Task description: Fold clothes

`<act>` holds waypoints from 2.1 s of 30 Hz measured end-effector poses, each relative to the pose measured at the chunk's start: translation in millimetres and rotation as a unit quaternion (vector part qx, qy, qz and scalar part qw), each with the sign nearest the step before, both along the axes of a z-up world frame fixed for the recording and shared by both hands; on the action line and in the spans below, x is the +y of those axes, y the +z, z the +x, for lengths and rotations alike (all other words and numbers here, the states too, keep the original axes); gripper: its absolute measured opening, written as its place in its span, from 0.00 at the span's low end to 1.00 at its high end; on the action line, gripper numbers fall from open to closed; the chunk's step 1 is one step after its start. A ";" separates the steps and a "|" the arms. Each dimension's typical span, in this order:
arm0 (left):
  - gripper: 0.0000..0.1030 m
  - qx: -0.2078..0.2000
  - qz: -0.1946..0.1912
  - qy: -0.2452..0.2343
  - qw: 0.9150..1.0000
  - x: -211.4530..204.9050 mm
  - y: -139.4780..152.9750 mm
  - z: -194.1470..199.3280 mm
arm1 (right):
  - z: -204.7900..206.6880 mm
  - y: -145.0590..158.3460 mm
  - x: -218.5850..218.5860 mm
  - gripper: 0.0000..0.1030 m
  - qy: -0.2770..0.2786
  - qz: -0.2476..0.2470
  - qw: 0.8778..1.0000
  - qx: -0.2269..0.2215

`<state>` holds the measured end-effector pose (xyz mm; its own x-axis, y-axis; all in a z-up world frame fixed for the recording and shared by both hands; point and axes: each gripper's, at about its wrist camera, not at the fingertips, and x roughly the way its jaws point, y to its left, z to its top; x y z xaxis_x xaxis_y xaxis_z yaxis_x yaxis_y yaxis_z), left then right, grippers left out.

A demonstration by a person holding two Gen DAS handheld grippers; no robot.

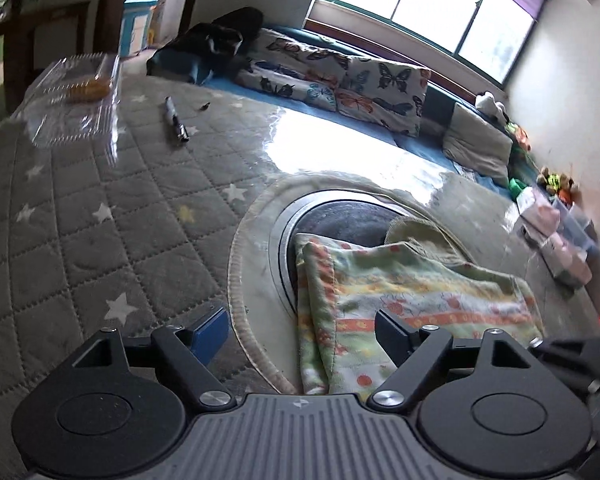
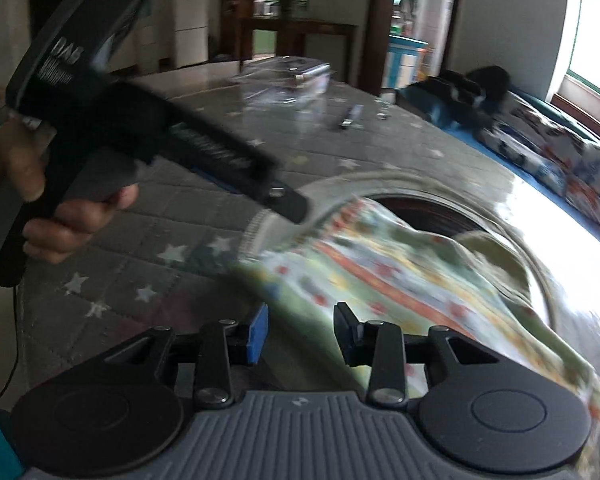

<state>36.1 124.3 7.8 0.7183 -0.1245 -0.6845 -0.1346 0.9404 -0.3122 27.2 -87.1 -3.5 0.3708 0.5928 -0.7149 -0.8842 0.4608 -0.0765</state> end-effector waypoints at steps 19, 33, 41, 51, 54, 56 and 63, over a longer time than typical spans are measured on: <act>0.84 0.046 -0.152 0.040 0.987 16.0 -14.2 15.2 | 4.1 4.2 13.1 0.09 -0.006 0.036 0.999 0.004; 0.45 0.068 -0.237 0.053 0.968 -2.9 -27.2 41.9 | 9.2 23.9 -28.4 0.09 -0.023 0.094 0.995 0.034; 0.16 0.078 -0.248 0.070 0.963 -4.4 -38.6 41.7 | 9.3 23.9 -37.1 0.12 -0.024 0.094 0.994 0.044; 0.16 0.081 -0.234 0.067 0.966 -5.6 -41.4 40.5 | 49.8 25.5 -102.7 0.26 -0.163 0.077 0.984 0.007; 0.16 0.082 -0.224 0.064 0.969 -7.6 -40.5 40.6 | 74.5 17.7 -132.9 0.27 -0.234 0.070 0.970 0.002; 0.16 0.084 -0.219 0.063 0.970 -8.7 -40.7 41.2 | 90.2 11.8 -152.3 0.30 -0.277 0.069 0.958 0.004; 0.17 0.091 -0.211 0.060 0.971 -9.8 -41.1 42.7 | 125.6 -10.7 -194.8 0.42 -0.361 0.079 0.929 0.023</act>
<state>78.8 114.5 -33.3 0.6173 -0.3442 -0.7074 -0.3247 0.7076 -0.6276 152.8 -281.9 -14.2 0.6840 0.3000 -0.6650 -0.3409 0.9373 0.0722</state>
